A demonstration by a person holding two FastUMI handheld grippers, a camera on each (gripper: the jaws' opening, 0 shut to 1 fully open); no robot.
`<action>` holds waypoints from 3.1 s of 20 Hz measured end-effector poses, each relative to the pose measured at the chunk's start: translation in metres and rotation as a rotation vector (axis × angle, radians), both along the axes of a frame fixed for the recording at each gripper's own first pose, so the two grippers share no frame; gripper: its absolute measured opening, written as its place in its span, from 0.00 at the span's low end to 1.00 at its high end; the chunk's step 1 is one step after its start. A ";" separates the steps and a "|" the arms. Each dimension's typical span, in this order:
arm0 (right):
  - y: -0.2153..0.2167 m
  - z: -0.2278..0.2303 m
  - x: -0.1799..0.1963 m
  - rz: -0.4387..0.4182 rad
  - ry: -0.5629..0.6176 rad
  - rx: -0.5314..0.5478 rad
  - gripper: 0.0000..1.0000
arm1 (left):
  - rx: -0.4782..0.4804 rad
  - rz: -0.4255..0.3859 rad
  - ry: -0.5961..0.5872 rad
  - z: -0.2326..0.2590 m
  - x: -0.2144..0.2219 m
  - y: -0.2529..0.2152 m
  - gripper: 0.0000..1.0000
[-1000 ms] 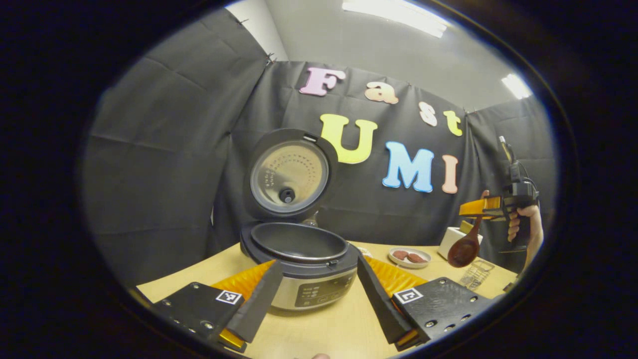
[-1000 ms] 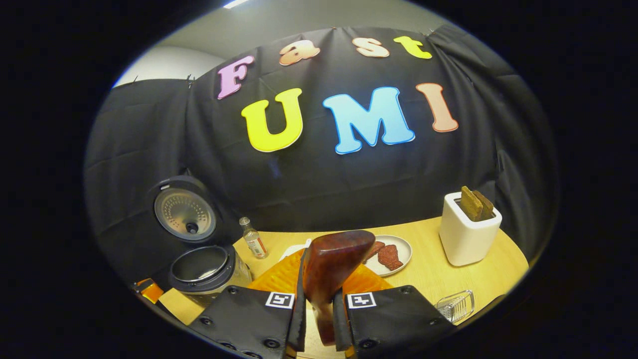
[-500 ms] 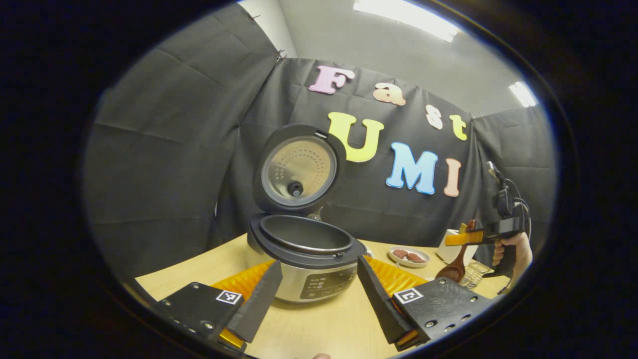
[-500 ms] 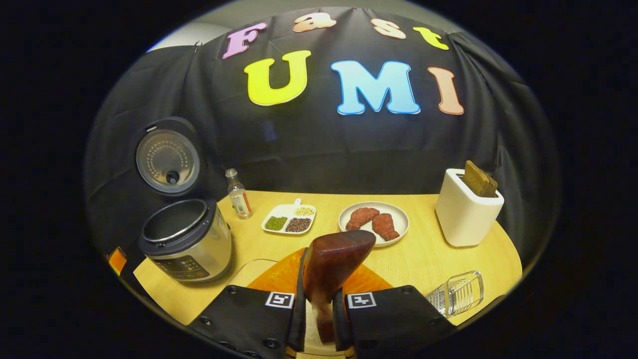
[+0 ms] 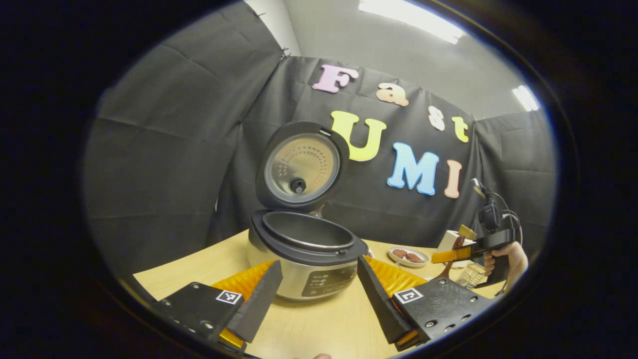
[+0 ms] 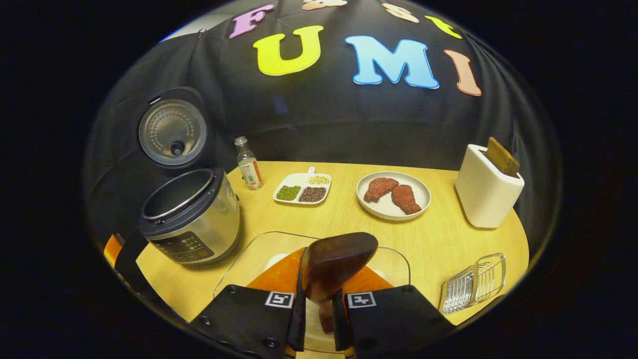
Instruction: Close the left gripper, press the button to open the rice cooker; take a wooden spoon from the chopstick holder with the right hand, scoop a spoonful of rice and pour it into the rice cooker, then put the wooden spoon back into the chopstick holder.
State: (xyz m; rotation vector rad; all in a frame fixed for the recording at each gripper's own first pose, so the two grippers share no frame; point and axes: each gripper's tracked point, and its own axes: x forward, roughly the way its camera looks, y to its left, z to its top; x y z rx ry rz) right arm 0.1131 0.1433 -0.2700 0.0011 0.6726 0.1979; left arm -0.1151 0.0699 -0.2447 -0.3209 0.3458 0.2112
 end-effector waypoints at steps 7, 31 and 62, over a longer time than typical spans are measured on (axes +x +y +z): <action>0.036 -0.007 -0.005 0.011 0.048 0.103 0.25 | -0.009 -0.003 -0.010 -0.001 0.000 0.001 0.94; -0.021 -0.019 0.010 -0.459 0.159 0.903 0.24 | 0.008 0.036 -0.014 0.007 -0.006 0.010 0.94; 0.110 0.113 0.105 -0.402 0.128 1.258 0.21 | 0.025 0.140 -0.057 0.019 -0.038 0.059 0.94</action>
